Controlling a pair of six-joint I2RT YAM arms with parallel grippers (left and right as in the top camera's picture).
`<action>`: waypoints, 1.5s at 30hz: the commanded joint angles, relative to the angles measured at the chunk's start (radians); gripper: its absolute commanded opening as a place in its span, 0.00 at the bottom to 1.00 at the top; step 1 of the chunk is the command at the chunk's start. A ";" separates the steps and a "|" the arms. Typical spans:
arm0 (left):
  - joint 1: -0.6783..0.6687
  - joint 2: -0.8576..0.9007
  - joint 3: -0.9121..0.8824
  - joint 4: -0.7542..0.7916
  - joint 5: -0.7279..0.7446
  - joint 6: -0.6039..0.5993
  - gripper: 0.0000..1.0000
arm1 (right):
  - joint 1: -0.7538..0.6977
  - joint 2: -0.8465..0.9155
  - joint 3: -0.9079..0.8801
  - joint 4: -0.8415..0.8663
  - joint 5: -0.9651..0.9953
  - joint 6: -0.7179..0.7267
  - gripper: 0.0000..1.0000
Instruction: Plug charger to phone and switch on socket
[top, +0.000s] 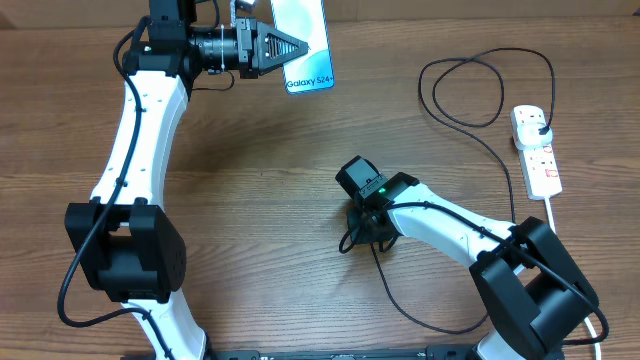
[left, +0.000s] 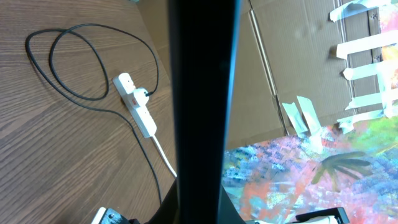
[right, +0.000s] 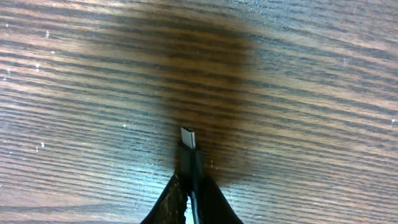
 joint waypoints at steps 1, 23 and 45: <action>0.008 -0.013 0.016 0.004 0.013 0.023 0.04 | 0.002 0.030 0.005 0.010 0.026 0.001 0.08; 0.008 -0.013 0.016 0.006 0.034 0.048 0.04 | -0.011 0.006 0.159 -0.089 -0.135 0.001 0.04; 0.011 -0.013 0.016 0.069 0.215 0.095 0.04 | -0.011 -0.229 0.233 0.114 -0.644 -0.018 0.04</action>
